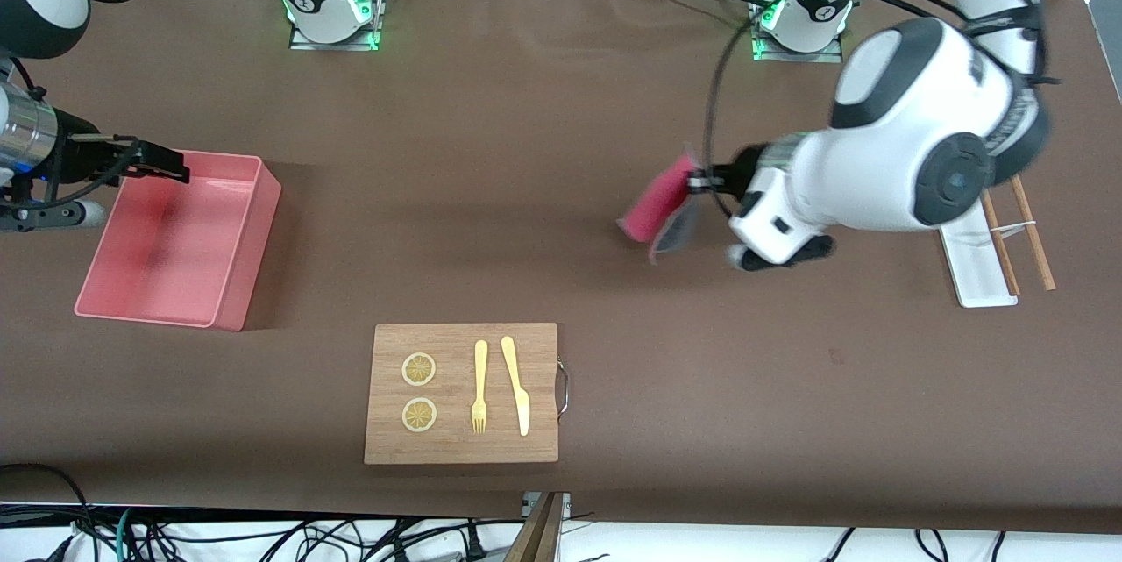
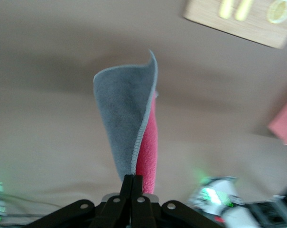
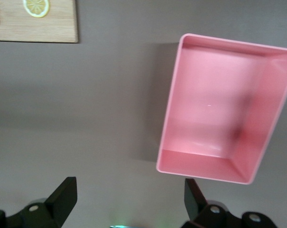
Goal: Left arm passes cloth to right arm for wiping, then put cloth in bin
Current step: 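Lift the cloth with the left gripper while the right gripper approaches, then close the right gripper on the cloth beside the left gripper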
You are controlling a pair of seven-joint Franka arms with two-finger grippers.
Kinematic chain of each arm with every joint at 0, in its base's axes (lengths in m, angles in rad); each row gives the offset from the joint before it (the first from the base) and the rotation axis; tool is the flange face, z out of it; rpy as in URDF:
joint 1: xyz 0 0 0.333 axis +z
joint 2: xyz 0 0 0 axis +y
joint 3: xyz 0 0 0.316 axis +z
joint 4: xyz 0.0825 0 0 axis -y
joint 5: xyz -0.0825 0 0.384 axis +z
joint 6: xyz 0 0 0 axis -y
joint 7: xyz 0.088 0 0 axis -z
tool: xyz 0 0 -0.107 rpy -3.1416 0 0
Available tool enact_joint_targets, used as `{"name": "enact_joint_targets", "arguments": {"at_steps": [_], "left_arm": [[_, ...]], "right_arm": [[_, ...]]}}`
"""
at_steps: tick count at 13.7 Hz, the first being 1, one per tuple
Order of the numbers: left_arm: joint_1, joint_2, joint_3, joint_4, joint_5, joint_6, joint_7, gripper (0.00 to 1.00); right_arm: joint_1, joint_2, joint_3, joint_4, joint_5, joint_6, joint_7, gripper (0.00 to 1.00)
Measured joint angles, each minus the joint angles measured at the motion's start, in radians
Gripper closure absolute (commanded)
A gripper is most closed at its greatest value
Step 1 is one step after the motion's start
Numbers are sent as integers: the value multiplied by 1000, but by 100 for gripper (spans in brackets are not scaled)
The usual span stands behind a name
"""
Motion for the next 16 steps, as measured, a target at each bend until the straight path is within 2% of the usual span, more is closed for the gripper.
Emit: {"name": "enact_joint_targets", "arguments": {"at_steps": [2, 3, 5, 7, 8, 10, 14, 16], "left_arm": [[-51, 12, 1, 0, -181, 110, -171, 100], [-75, 21, 1, 0, -234, 170, -245, 100], [-106, 42, 2, -1, -373, 270, -348, 100], [-99, 74, 16, -3, -598, 290, -379, 100], [-85, 90, 21, -3, -667, 291, -387, 100], [-60, 107, 22, -3, -706, 290, -395, 100], [-70, 107, 21, -1, -707, 292, -434, 100], [-77, 107, 20, -1, -706, 295, -435, 100]], "right_arm": [[20, 34, 1, 0, 54, 27, 69, 0], [33, 54, 1, 0, 90, 51, 117, 0], [54, 104, 2, 0, 199, 111, 231, 0], [76, 151, 3, 1, 280, 170, 362, 0], [94, 166, 4, 1, 296, 202, 411, 0], [144, 189, 5, 1, 311, 278, 509, 0], [218, 214, 7, 4, 448, 385, 672, 0], [254, 224, 7, 4, 467, 428, 759, 0]]}}
